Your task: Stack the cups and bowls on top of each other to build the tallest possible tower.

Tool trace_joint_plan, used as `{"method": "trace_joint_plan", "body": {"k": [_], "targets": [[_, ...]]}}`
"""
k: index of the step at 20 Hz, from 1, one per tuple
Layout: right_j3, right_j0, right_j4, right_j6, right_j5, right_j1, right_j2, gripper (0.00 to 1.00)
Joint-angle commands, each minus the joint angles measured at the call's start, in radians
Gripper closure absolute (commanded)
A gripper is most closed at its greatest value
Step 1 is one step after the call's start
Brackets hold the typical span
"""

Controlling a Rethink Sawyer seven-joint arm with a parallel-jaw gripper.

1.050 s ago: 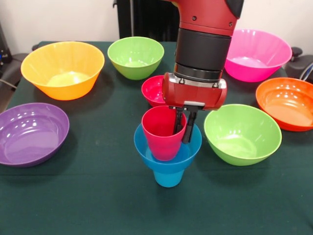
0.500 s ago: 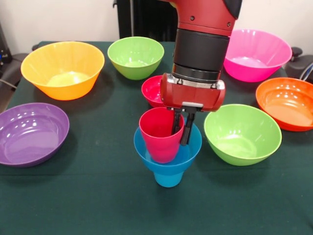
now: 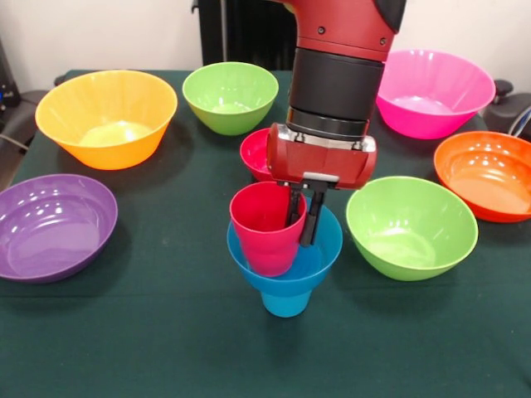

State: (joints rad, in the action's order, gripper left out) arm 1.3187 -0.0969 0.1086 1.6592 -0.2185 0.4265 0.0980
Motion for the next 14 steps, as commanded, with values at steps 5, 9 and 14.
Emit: {"method": "trace_joint_plan", "body": {"k": [5, 9, 14], "targets": [[0.043, 0.036, -0.036, 0.19, 0.021, -0.017, -0.045, 1.0], [0.05, 0.047, -0.041, 0.201, 0.037, -0.017, -0.034, 1.0], [0.067, 0.061, -0.049, 0.208, 0.049, -0.012, -0.022, 1.0]]}}
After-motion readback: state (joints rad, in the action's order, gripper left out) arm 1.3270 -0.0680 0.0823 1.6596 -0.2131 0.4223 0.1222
